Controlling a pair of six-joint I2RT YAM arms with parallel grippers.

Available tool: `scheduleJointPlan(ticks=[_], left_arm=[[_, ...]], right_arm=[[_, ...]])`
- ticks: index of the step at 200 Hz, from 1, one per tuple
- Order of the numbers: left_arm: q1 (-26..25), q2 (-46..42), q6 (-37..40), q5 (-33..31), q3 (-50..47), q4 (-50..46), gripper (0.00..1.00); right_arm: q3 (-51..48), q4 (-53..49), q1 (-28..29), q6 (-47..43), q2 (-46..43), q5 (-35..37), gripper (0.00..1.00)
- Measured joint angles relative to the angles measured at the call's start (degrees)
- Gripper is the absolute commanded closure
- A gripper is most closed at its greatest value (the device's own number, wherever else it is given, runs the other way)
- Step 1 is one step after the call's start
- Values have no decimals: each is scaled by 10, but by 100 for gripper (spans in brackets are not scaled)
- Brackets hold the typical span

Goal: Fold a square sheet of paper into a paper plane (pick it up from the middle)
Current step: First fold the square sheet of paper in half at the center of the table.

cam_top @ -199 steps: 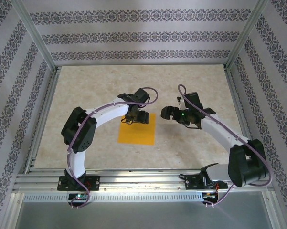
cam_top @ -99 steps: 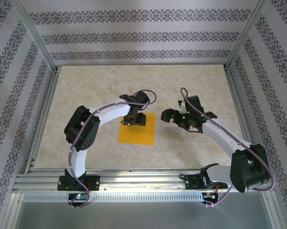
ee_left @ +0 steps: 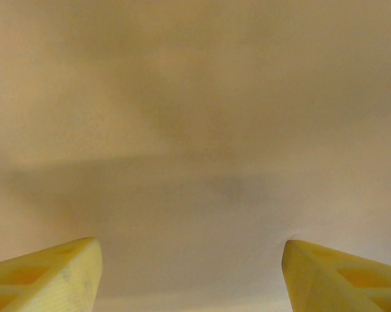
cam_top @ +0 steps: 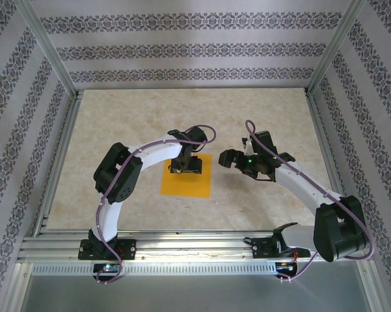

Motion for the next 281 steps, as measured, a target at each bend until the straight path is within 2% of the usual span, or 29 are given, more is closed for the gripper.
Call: scheduleJointPlan(ticks=[281], left_arm=[[-2,17,0,-21,22,-30,21]], right_arm=[[0,-2,11,1,5,-5,2]])
